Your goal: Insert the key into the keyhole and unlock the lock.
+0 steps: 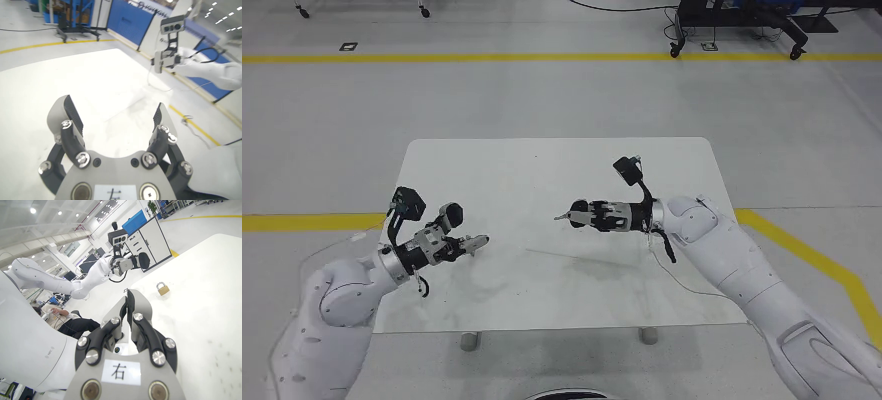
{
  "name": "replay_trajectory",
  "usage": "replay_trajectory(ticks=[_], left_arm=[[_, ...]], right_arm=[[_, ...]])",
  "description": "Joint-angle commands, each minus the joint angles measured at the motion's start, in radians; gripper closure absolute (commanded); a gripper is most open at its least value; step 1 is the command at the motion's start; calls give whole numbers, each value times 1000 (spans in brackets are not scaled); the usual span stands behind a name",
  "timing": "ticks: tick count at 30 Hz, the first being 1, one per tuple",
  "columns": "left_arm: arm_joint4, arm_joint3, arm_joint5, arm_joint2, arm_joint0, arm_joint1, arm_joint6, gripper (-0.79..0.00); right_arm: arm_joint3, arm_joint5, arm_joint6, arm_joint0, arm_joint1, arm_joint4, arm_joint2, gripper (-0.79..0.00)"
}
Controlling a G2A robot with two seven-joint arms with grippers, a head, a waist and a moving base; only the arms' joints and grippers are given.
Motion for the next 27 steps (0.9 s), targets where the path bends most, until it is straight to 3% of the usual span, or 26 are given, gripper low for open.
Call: replay_trajectory(ticks=[1,4,6,13,17,27], left_arm=[[354,-115,177,-30,116,-5,120,-785],[606,-185,298,8,206,-9,146,-785],[689,-188,316,53,221,-10,114,-785],[741,-89,364,182,106,-23,1,-773],[762,-40,391,235,43,-30,-70,-705],[752,30,432,297,-38,-46,-74,-379]], right_arm=[[0,0,0,0,0,0,0,0],[0,0,0,0,0,0,0,0],[0,0,0,0,0,0,0,0],[0,0,0,0,0,0,0,0],[0,0,0,0,0,0,0,0],[0,0,0,0,0,0,0,0]])
